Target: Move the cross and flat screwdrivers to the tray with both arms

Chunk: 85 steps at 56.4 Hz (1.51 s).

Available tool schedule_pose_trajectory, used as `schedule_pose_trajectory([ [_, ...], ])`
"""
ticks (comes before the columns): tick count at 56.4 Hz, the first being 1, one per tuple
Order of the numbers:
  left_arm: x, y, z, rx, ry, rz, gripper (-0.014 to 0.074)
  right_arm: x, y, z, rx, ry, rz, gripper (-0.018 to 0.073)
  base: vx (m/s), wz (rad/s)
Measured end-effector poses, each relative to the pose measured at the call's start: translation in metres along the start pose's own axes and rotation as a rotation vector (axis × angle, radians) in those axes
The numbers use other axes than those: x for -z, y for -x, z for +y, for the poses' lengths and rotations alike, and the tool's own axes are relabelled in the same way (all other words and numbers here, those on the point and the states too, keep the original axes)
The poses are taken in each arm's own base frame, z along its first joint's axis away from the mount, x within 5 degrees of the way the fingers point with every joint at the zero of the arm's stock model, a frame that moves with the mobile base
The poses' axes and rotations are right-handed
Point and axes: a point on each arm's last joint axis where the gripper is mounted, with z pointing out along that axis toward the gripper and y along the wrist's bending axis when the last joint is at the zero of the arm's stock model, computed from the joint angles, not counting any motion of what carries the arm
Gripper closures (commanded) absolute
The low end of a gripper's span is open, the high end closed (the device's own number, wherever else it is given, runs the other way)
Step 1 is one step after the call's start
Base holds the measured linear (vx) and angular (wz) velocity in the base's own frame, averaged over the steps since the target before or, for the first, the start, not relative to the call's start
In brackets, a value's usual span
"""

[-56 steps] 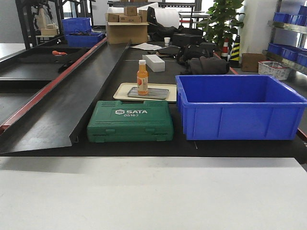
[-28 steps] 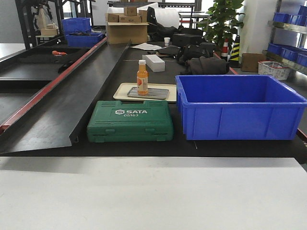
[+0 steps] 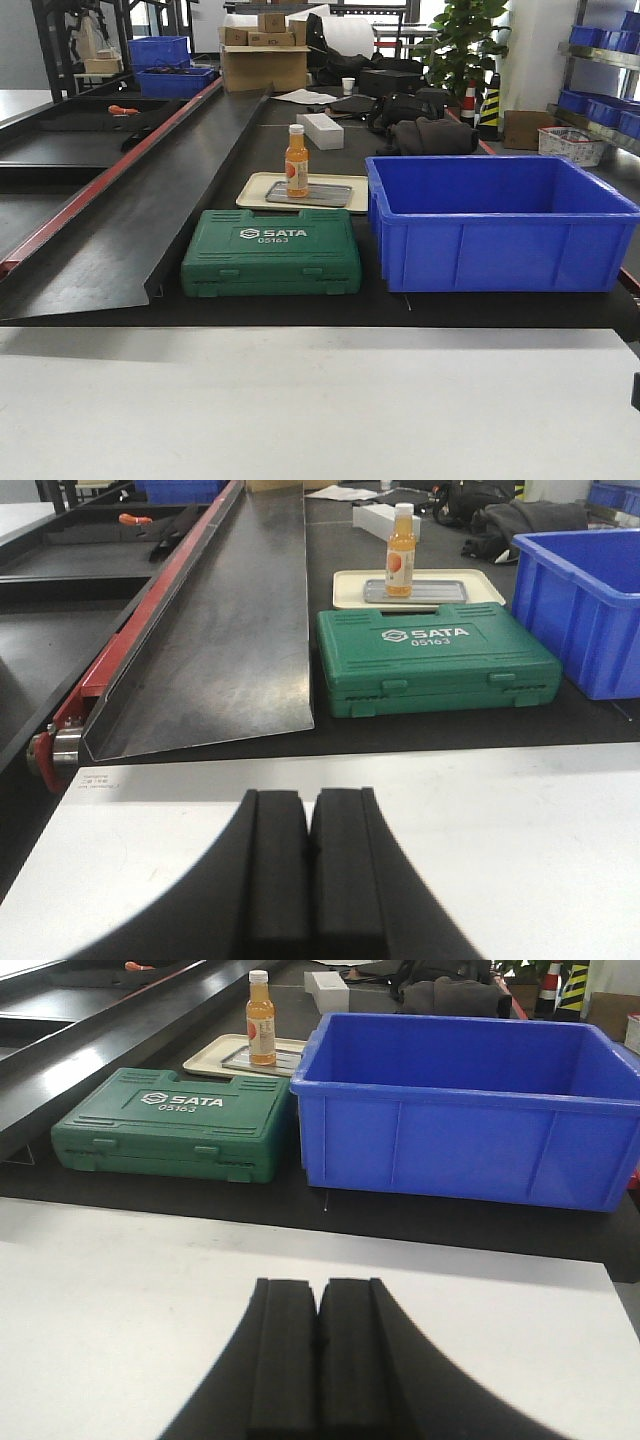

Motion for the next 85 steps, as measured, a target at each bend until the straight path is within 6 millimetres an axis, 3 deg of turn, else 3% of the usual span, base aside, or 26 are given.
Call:
schedule_pose_trajectory([
  [5, 0.000, 0.000, 0.000, -0.001, 0.000, -0.001, 0.0416, 0.000, 0.000, 0.000, 0.000, 0.000, -0.002, 0.0319, 0.00, 0.00],
  [12, 0.000, 0.000, 0.000, -0.001, 0.000, -0.001, 0.0269, 0.000, 0.000, 0.000, 0.000, 0.000, -0.003, 0.0071, 0.00, 0.00],
  [16, 0.000, 0.000, 0.000, -0.001, 0.000, -0.001, 0.0200, 0.000, 0.000, 0.000, -0.001, 0.000, -0.004, -0.0028, 0.00, 0.00],
  [23, 0.000, 0.000, 0.000, -0.001, 0.000, 0.000, 0.0121, 0.000, 0.001, 0.000, -0.011, 0.001, -0.011, -0.0126, 0.00, 0.00],
  [30, 0.000, -0.001, 0.000, -0.001, -0.001, 0.007, 0.0113, -0.003, -0.002, 0.002, -0.047, 0.019, 0.041, -0.0124, 0.00, 0.00],
  [38, 0.000, -0.001, 0.000, -0.003, -0.001, 0.008, 0.0113, -0.017, -0.018, 0.006, -0.005, 0.075, 0.331, -0.0090, 0.00, 0.00],
  [49, 0.000, -0.001, 0.000, -0.004, -0.002, 0.013, 0.0113, -0.056, -0.058, 0.007, -0.048, 0.099, 0.734, -0.0043, 0.00, 0.00],
  [57, 0.000, -0.003, 0.000, -0.004, -0.005, 0.033, 0.0113, -0.083, -0.088, 0.004, -0.079, 0.063, 0.935, -0.0017, 0.00, 0.00],
  [74, 0.000, -0.006, -0.001, -0.004, -0.010, 0.061, 0.0113, -0.119, -0.138, 0.012, -0.082, 0.033, 1.128, 0.0001, 0.00, 0.00],
  [75, 0.000, -0.006, -0.001, -0.004, -0.010, 0.061, 0.0113, -0.120, -0.143, 0.013, -0.079, 0.030, 1.134, 0.0001, 0.00, 0.00],
  [76, 0.000, -0.006, -0.001, -0.004, -0.011, 0.066, 0.0113, -0.128, -0.162, 0.014, -0.090, -0.012, 1.160, 0.0001, 0.00, 0.00],
  [85, 0.000, -0.007, -0.001, -0.004, -0.012, 0.073, 0.0113, -0.136, -0.178, 0.013, -0.093, -0.036, 1.200, 0.0001, 0.00, 0.00],
])
